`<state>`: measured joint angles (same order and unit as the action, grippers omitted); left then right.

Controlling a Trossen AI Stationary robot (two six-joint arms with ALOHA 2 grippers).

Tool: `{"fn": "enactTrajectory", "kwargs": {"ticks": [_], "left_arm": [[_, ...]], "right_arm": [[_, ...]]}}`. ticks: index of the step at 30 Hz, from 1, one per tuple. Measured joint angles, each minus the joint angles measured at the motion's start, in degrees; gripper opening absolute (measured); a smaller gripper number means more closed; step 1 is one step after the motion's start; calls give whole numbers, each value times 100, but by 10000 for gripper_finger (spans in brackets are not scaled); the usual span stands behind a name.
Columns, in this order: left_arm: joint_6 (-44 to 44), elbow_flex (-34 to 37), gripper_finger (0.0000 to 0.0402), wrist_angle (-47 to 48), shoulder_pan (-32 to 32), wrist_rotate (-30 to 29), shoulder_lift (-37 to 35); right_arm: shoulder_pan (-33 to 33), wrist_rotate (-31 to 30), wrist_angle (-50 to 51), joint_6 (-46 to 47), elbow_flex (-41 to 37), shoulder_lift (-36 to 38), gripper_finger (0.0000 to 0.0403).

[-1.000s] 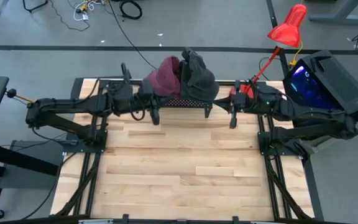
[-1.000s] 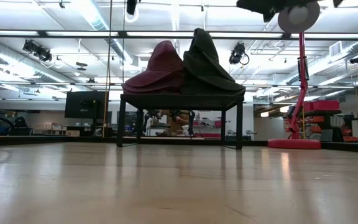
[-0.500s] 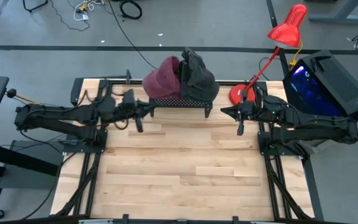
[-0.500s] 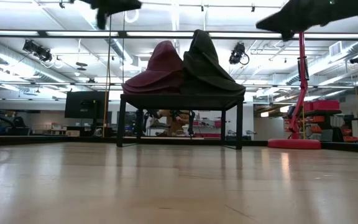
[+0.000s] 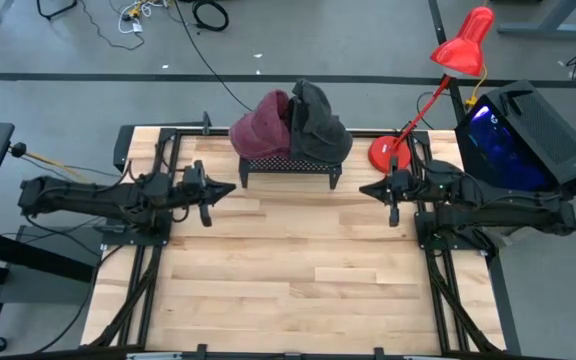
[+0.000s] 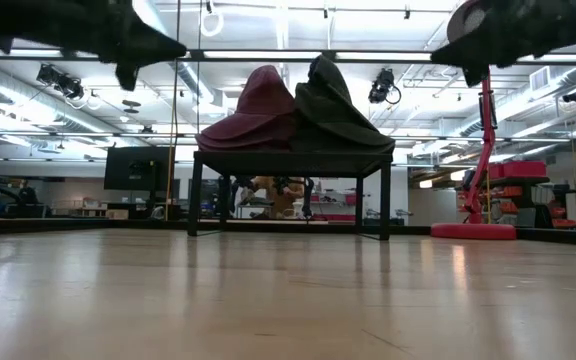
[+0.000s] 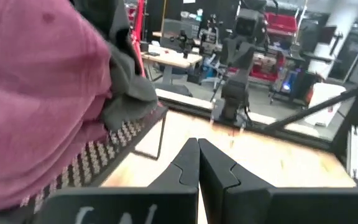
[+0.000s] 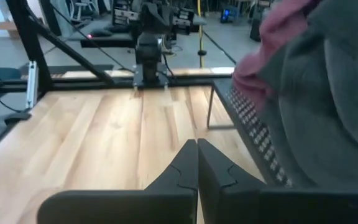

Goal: Pick & Place hat
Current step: Return to Home Position

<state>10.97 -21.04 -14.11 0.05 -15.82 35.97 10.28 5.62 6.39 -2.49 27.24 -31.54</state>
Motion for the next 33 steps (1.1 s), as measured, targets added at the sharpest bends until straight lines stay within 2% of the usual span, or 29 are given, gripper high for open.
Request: {"fn": "enactTrajectory", "kwargs": {"ticks": [7, 12, 18, 22, 33], "left_arm": [[-105, 612, 0, 12, -1, 104, -894], [-256, 894, 0, 26, -1, 224, -1424], [-386, 1249, 0, 25, -1, 554, -1757], [-397, 1424, 0, 64, -5, 563, -1934], [-694, 1687, 0, 168, -4, 557, -2237]], "right_arm": [[21, -262, -105, -54, -462, 221, 0], [133, 3, -551, -29, -889, 343, 0], [206, 273, -883, 60, -1226, 441, 0], [245, 295, -895, 49, -1238, 592, 0], [245, 283, -328, -100, -1241, 1440, 0]]}}
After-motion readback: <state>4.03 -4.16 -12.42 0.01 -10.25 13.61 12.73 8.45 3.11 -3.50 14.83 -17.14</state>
